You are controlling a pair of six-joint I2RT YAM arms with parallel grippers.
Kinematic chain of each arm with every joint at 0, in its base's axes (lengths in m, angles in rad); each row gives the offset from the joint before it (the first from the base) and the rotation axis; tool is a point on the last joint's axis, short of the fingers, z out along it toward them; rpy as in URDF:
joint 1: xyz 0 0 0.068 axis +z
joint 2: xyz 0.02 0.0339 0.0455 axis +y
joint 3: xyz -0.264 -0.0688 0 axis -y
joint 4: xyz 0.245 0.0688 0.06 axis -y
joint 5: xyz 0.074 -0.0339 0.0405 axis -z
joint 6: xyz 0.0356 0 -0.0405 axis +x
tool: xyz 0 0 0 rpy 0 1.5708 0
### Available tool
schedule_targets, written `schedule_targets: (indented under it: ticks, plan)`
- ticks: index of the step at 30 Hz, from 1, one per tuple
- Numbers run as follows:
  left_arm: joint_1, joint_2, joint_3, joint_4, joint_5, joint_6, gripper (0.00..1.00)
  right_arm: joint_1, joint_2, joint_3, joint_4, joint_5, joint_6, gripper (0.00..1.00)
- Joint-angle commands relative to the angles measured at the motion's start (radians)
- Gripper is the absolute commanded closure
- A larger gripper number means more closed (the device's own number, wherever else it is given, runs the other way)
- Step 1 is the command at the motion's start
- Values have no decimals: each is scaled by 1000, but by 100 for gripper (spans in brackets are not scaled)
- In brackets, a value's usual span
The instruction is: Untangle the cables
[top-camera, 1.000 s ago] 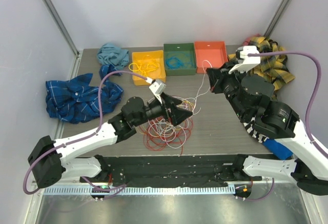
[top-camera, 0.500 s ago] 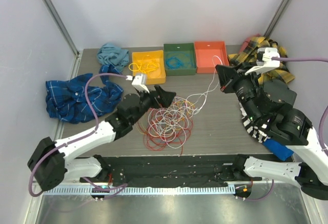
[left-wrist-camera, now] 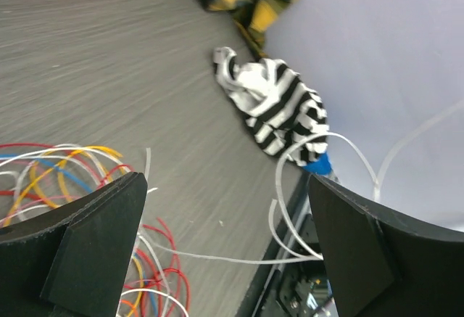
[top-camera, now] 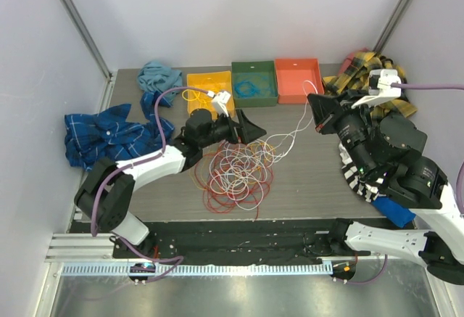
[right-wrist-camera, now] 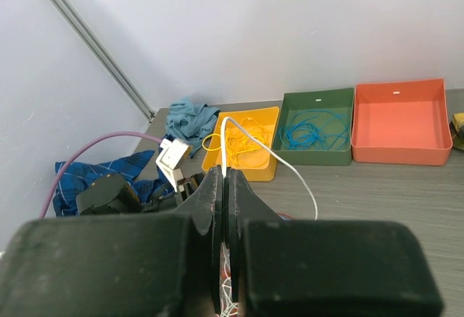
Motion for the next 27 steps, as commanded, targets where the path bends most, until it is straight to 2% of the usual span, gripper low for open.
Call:
schedule_targets:
  ticks: [1,8,14,17,19,20,21,23,24,26,27]
  plan:
    - [-7,-17,25,106,164,2,0,3,-5,-2,-3,3,10,99]
    - [-42,21,44,101,257,41,4,1,7,-6,1,-2,10,99]
    - [-51,79,74,18,241,89,11,3,12,-2,3,-13,16,99]
    - [-50,104,91,-17,233,111,16,3,10,-3,1,-14,19,99]
    - [-51,115,99,-38,241,124,23,3,10,-3,1,-14,19,99]
    - [-51,118,113,-48,257,130,28,3,7,-5,1,-16,18,99]
    - [-51,131,120,-52,282,137,41,3,7,-6,1,-13,18,99]
    - [-60,141,148,-106,328,169,57,3,7,-6,1,-13,16,99]
    - [-65,142,156,-129,327,189,75,3,7,-8,3,-13,16,99]
    - [-68,139,177,-211,279,225,98,4,4,-14,1,-17,18,99]
    - [-68,135,186,-248,243,242,100,3,3,-18,1,-20,19,99]
